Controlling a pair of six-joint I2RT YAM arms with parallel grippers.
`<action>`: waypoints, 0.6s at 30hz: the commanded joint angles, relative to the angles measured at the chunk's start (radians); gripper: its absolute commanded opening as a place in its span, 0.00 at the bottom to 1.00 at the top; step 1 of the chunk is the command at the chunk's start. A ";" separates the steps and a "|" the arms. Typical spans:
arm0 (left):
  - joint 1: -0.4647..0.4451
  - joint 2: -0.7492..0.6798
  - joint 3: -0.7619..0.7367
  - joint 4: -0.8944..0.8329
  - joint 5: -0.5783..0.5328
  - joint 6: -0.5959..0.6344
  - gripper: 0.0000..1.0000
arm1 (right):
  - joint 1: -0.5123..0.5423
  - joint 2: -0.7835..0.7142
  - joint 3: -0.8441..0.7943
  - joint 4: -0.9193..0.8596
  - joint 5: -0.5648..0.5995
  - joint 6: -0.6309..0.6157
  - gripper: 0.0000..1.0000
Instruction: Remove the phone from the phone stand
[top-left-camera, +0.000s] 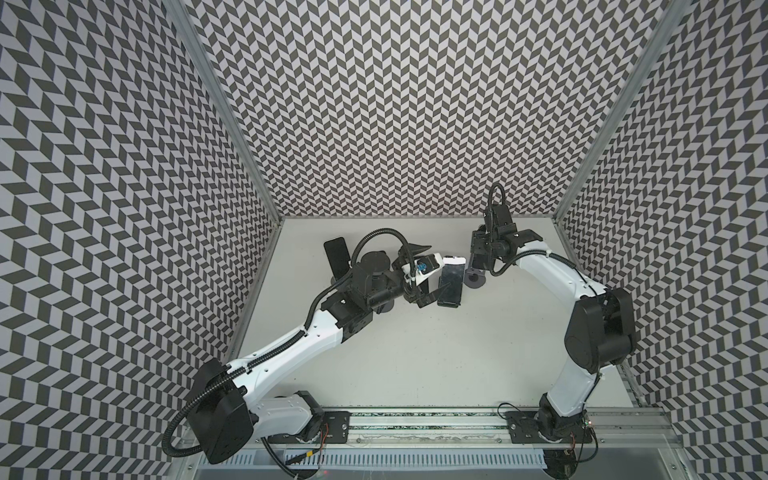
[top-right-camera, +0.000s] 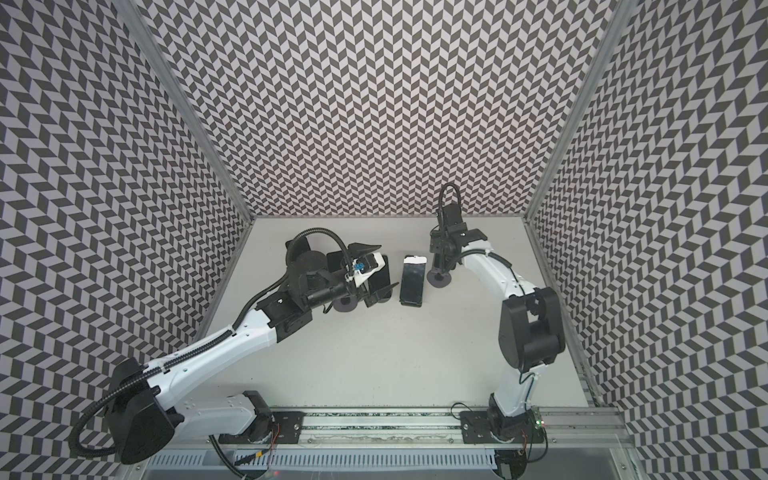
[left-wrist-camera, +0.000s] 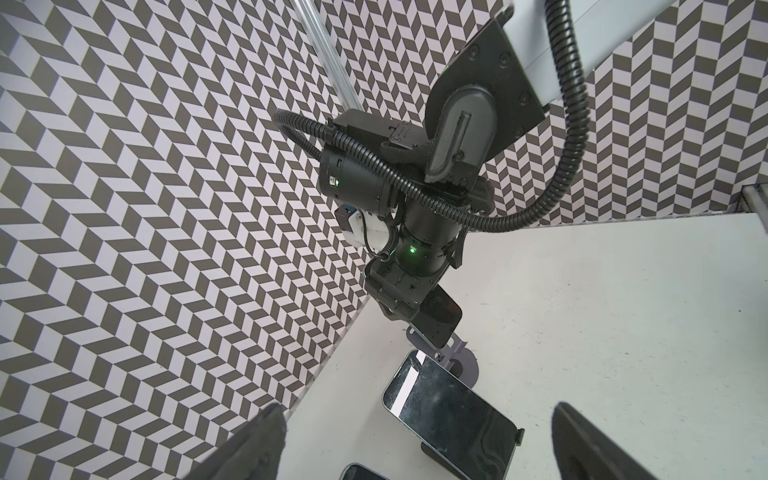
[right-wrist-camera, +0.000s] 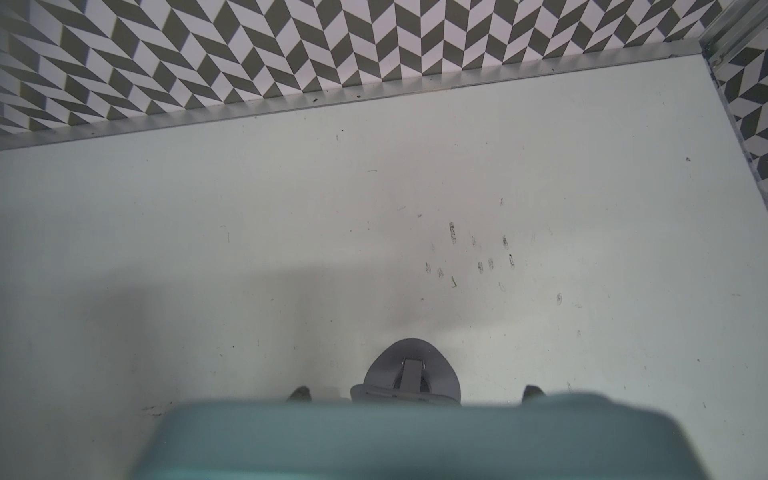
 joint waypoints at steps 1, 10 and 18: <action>-0.005 0.020 0.043 0.034 -0.006 -0.004 1.00 | -0.007 -0.071 0.020 0.057 0.007 -0.021 0.59; -0.005 0.015 0.075 0.001 -0.064 -0.073 1.00 | -0.011 -0.139 -0.051 0.071 0.008 -0.019 0.59; -0.005 0.002 0.069 0.011 -0.069 -0.112 1.00 | -0.014 -0.205 -0.104 0.044 0.002 -0.013 0.59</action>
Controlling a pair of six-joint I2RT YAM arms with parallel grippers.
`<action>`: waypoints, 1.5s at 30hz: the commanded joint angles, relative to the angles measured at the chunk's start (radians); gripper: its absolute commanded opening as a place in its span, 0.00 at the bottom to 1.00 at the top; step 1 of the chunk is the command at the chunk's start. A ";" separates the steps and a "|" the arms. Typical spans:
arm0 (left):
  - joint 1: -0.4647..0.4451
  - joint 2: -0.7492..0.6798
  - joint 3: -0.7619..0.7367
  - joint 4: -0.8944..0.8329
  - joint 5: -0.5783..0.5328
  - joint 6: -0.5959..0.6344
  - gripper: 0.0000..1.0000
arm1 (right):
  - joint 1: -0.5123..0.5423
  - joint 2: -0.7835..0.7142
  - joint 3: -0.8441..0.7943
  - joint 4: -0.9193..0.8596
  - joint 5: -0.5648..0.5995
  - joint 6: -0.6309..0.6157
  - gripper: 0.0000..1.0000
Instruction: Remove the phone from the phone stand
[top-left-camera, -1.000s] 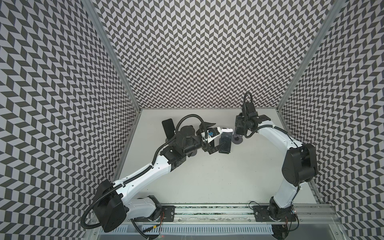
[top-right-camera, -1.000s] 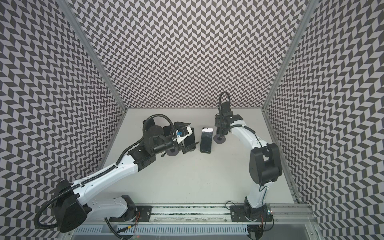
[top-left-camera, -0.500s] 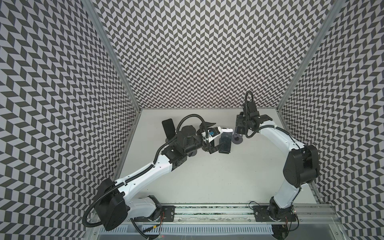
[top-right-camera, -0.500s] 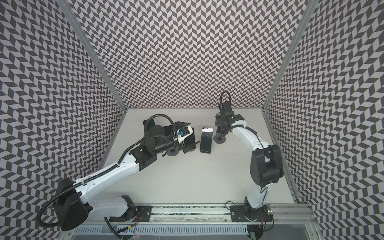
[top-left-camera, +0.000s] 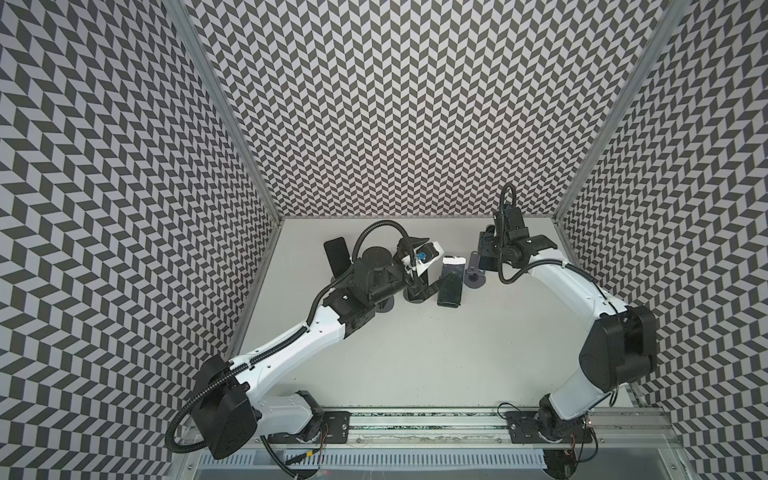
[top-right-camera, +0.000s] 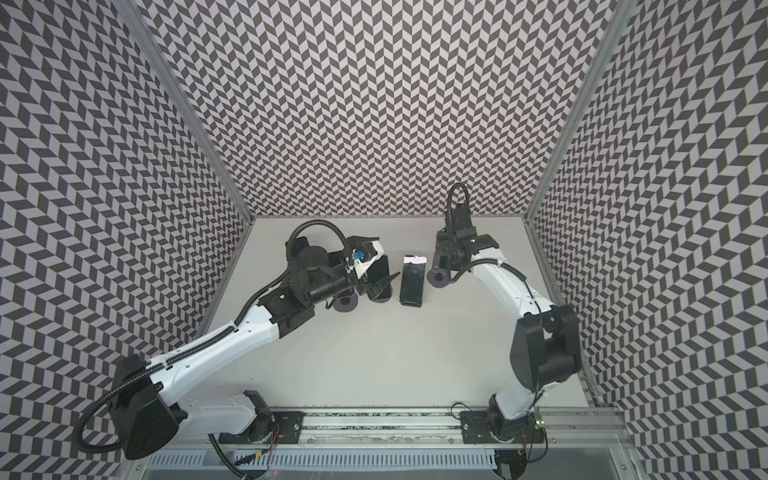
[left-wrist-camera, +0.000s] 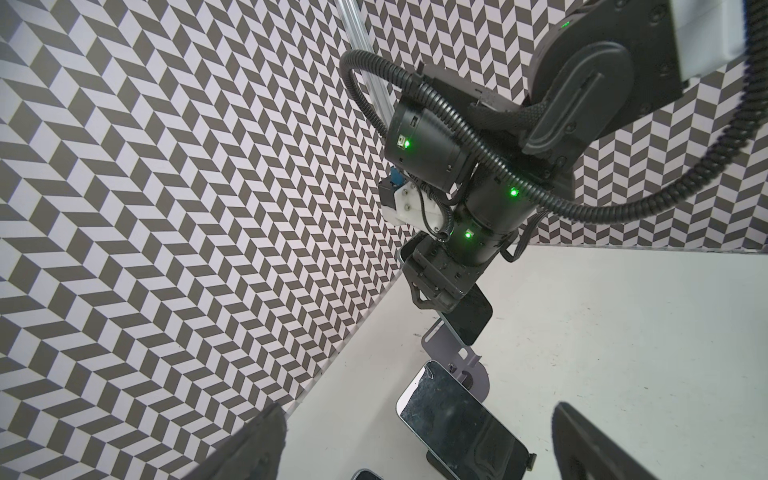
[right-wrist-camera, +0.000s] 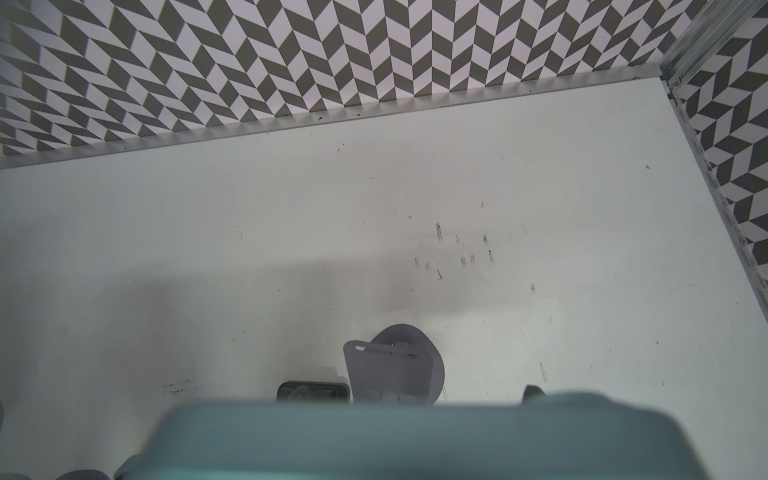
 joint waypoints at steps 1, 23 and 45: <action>-0.005 -0.021 0.016 0.007 -0.007 -0.031 1.00 | -0.007 -0.077 -0.013 0.038 0.002 -0.002 0.58; -0.011 -0.207 -0.072 -0.100 -0.043 -0.221 1.00 | -0.007 -0.304 -0.123 -0.118 -0.026 0.049 0.56; -0.011 -0.363 -0.169 -0.188 -0.111 -0.242 1.00 | 0.007 -0.460 -0.200 -0.204 -0.196 0.183 0.51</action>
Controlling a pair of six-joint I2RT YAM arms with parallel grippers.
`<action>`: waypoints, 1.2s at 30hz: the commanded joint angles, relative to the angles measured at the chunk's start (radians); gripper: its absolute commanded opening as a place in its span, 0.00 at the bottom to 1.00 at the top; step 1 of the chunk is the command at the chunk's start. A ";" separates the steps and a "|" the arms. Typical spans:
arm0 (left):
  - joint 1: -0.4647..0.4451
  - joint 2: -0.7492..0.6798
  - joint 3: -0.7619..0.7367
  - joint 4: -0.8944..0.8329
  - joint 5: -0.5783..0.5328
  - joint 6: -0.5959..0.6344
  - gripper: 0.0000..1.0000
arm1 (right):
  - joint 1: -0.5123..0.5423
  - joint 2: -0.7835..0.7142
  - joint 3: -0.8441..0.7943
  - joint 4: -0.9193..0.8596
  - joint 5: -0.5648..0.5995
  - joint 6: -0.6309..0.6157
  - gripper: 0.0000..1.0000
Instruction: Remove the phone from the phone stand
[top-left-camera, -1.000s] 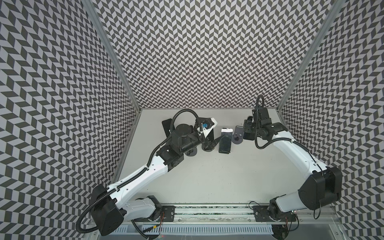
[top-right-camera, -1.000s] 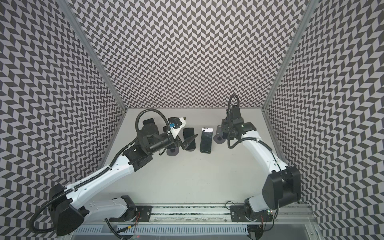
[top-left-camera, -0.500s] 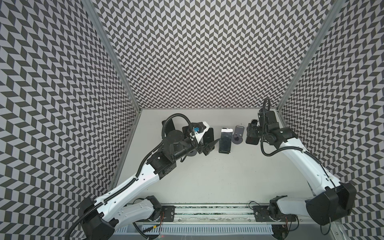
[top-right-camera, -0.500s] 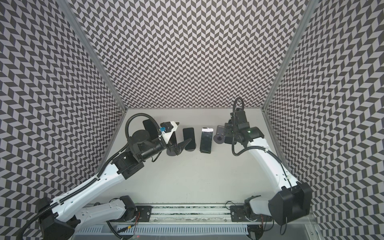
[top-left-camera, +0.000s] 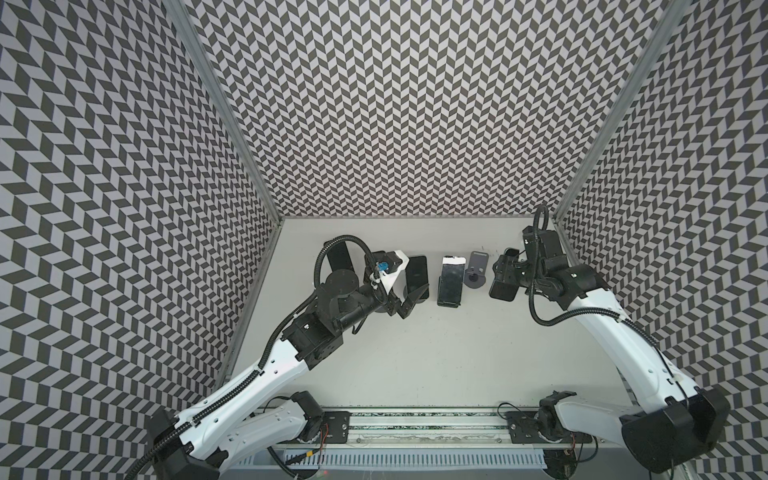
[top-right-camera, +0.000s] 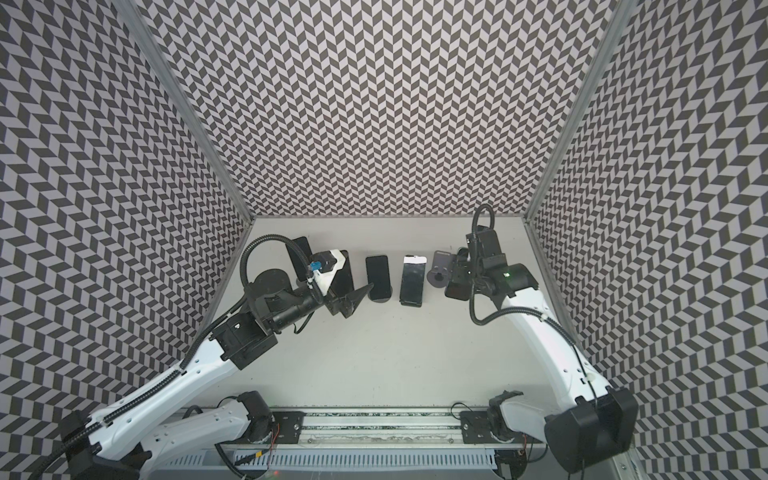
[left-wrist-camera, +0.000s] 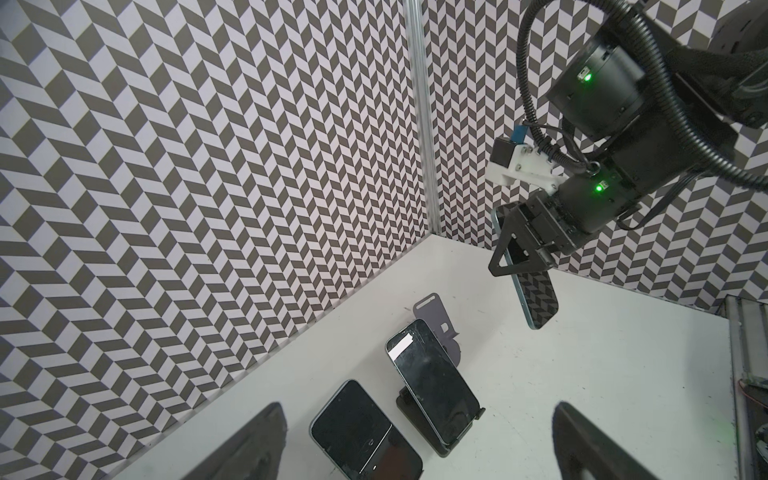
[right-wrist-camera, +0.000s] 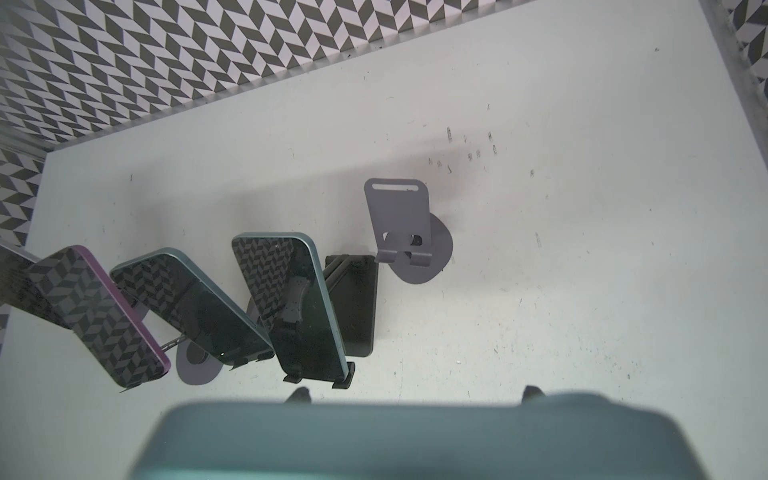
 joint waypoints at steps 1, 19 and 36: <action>-0.004 -0.032 -0.033 -0.010 -0.016 -0.015 1.00 | 0.010 -0.046 0.004 0.034 -0.032 0.064 0.51; -0.004 -0.020 -0.019 -0.084 0.013 -0.146 1.00 | 0.133 -0.016 0.058 -0.012 -0.101 0.130 0.49; -0.017 -0.090 0.028 -0.242 0.071 -0.238 0.97 | 0.181 -0.096 0.018 -0.021 -0.244 0.110 0.48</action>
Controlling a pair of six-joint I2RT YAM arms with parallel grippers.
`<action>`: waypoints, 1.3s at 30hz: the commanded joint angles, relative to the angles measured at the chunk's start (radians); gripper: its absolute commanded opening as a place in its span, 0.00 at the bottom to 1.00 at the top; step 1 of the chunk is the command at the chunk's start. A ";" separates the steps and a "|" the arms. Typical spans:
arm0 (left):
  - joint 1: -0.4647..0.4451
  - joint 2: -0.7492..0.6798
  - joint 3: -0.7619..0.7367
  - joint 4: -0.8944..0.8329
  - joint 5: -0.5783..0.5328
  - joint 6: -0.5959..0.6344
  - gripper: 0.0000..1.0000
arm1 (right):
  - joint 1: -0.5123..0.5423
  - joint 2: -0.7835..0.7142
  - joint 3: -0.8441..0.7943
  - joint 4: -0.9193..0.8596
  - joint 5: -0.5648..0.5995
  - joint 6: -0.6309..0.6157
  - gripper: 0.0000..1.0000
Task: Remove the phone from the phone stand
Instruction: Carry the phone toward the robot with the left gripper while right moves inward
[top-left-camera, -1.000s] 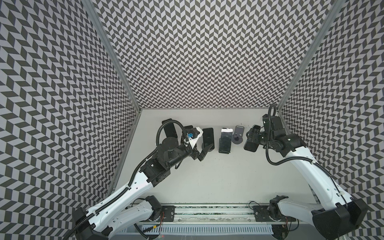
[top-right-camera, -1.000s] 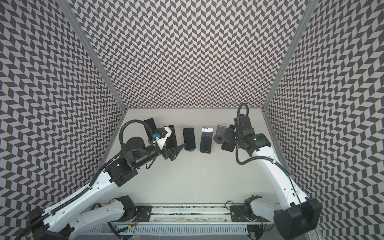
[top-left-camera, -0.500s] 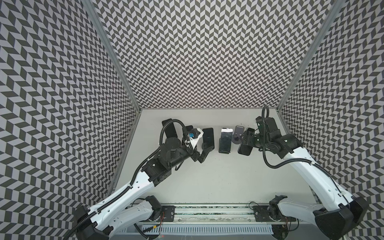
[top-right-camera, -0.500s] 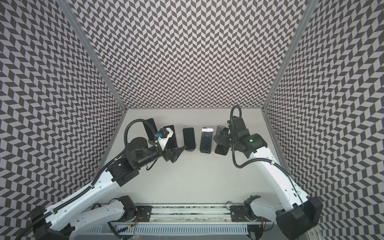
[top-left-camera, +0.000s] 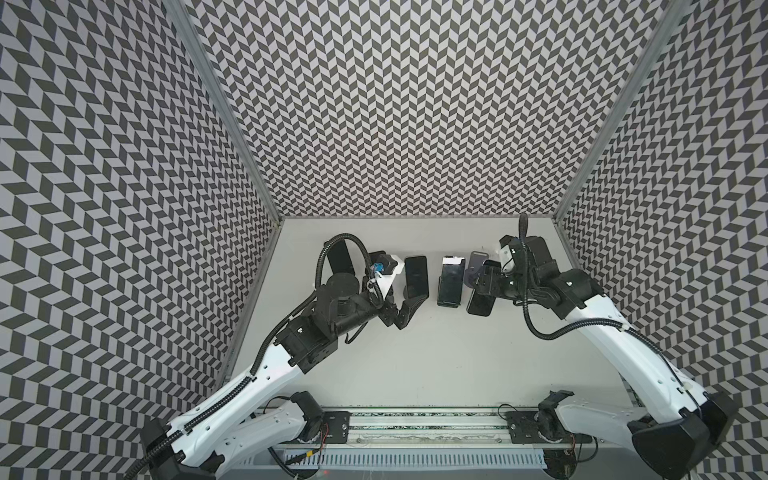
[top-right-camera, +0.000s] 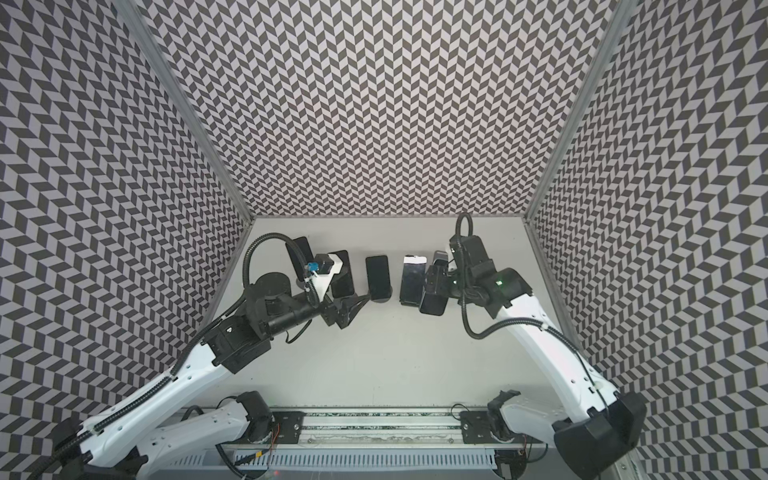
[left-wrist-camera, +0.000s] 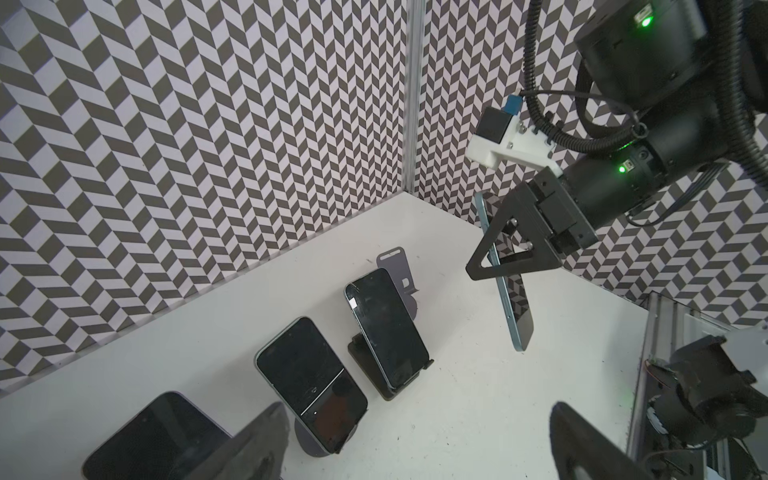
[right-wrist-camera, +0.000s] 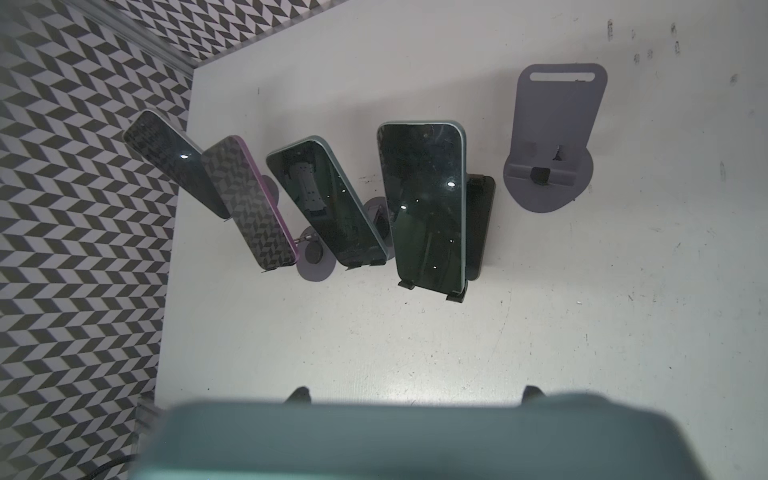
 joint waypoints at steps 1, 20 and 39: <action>-0.008 -0.048 0.010 -0.059 0.016 -0.052 0.97 | 0.015 -0.062 -0.010 0.034 -0.033 0.017 0.48; -0.008 -0.236 -0.189 -0.164 0.014 -0.141 0.96 | 0.302 -0.056 -0.122 0.059 -0.003 0.236 0.46; -0.011 -0.310 -0.088 -0.305 -0.043 -0.319 0.92 | 0.564 0.209 -0.055 0.163 0.137 0.408 0.46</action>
